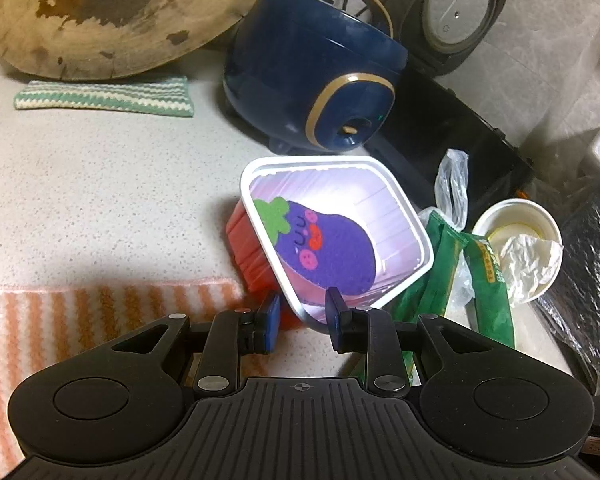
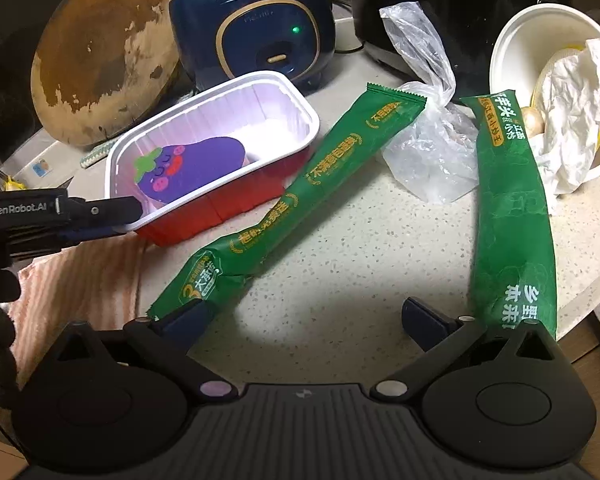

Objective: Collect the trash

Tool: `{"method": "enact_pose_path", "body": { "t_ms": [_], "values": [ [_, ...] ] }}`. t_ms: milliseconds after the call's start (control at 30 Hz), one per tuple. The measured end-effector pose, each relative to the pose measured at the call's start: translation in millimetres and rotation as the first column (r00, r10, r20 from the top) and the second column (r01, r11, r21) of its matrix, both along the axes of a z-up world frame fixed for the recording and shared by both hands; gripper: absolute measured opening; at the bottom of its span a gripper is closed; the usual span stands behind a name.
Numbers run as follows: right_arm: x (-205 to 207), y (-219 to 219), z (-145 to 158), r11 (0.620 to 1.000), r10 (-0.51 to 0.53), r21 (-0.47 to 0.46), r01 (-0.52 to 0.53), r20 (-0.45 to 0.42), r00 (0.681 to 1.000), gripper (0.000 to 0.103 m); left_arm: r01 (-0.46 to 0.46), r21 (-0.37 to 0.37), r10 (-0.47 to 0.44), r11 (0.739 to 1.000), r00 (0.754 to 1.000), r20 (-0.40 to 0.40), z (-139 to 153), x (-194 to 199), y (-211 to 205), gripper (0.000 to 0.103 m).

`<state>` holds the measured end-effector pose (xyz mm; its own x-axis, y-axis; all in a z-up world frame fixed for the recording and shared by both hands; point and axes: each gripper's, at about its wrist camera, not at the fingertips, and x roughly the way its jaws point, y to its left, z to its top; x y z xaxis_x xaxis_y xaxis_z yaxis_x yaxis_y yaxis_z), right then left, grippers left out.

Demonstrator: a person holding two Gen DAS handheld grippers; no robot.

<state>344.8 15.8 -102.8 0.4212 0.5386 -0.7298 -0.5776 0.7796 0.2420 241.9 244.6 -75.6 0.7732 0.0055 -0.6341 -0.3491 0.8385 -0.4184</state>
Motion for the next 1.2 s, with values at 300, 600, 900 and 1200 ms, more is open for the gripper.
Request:
{"method": "enact_pose_path", "body": {
  "t_ms": [300, 600, 900, 1200],
  "values": [
    [6, 10, 47, 0.990, 0.143, -0.006, -0.144, 0.107, 0.984, 0.083, -0.036, -0.051, 0.039, 0.998, 0.998, 0.059, 9, -21, 14, 0.028],
    [50, 121, 88, 0.910, 0.414, -0.027, -0.415, -0.041, 0.910, 0.092, -0.015, -0.113, 0.022, 0.994, 0.998, 0.054, 3, -42, 29, 0.028],
    [54, 203, 27, 0.769, 0.524, -0.333, -0.546, -0.162, 0.836, 0.095, -0.030, -0.113, 0.040, 0.993, 0.995, 0.086, 2, -66, 37, 0.028],
    [40, 149, 71, 0.864, 0.462, -0.233, -0.447, 0.012, 0.887, 0.034, -0.145, -0.176, 0.167, 0.974, 0.978, 0.121, 8, -61, 59, 0.028]
  ]
}}
